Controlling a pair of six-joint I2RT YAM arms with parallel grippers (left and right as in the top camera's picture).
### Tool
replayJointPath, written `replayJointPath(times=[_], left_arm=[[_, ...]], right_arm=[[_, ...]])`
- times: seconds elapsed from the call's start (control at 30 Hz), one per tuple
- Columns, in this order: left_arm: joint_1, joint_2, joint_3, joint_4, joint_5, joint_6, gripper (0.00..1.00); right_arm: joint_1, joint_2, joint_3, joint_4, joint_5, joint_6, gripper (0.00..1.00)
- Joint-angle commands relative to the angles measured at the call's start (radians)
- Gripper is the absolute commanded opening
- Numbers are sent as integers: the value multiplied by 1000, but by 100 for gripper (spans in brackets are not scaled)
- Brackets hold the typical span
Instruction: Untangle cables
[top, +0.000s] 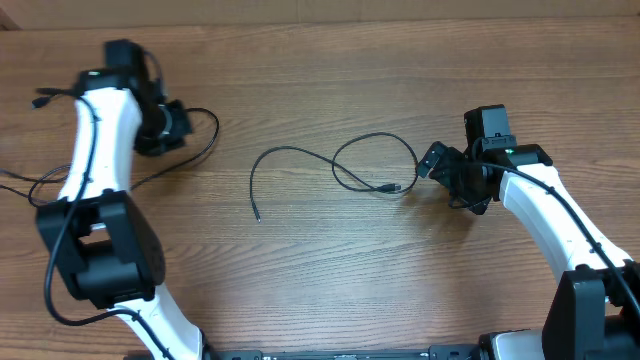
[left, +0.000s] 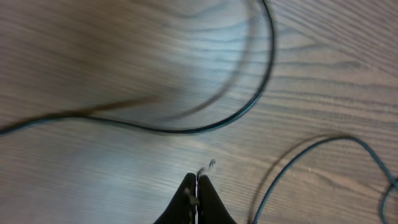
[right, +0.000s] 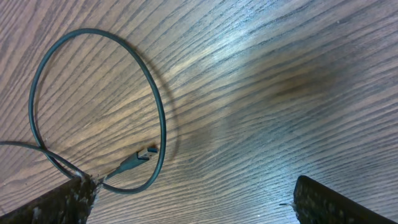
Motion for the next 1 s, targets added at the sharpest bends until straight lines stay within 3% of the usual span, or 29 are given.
replayJointPath(times=[0.0,0.53,0.7,0.87,0.97], left_arm=[[-50,-7,-77,84,-82,27,4],[-80,-3,-349,554,-234,72,4],[-79,-3,-354,572,-185,81,4],[-79,-3,-353,571,2,179,5],[-80,-3,-353,554,36,200,6]], right_arm=[[-1,-10,20,6,-6,-4,100],[-1,-10,20,6,-6,-4,100],[-1,-10,20,6,-6,-4,100],[-1,-10,20,6,-6,-4,100],[-1,-10,20,6,-6,-4,100]])
